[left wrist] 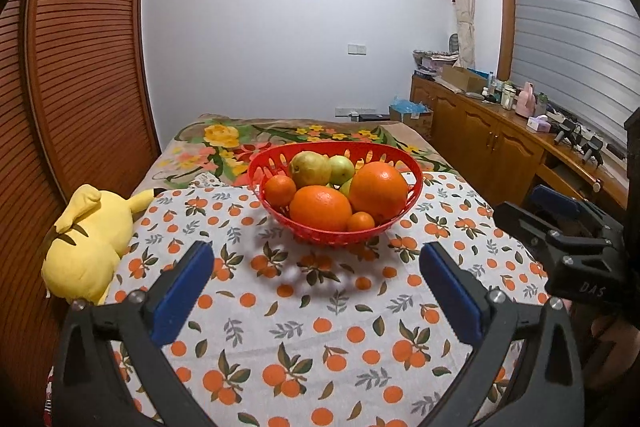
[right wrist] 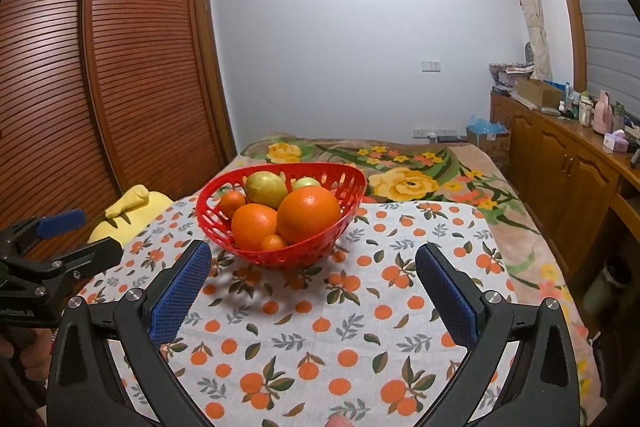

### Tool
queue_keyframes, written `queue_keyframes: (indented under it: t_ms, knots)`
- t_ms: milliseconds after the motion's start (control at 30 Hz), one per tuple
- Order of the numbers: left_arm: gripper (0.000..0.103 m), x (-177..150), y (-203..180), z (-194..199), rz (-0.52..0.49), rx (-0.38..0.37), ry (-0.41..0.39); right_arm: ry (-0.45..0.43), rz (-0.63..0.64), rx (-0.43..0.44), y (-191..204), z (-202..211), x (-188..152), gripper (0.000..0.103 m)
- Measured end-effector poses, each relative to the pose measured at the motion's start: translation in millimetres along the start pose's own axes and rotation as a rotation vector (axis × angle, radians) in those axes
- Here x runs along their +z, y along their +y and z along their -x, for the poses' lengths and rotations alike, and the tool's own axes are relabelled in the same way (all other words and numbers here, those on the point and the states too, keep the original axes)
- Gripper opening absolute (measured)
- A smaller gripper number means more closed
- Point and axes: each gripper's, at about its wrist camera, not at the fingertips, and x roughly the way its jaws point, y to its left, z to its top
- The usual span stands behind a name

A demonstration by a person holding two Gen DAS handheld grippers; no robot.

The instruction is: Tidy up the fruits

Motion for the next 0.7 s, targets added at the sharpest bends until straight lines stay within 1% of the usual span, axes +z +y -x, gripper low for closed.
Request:
queue_keyframes:
  t_ms: [267, 700]
  knots:
    - [0.103, -6.9, 5.4, 6.0, 0.014, 0.009, 0.003, -0.005, 0.004, -0.004, 3.0, 5.4, -1.8, 0.103]
    - [0.103, -8.2, 12.6, 6.3, 0.025, 0.017, 0.002, -0.005, 0.006, -0.004, 4.2, 5.4, -2.1, 0.103]
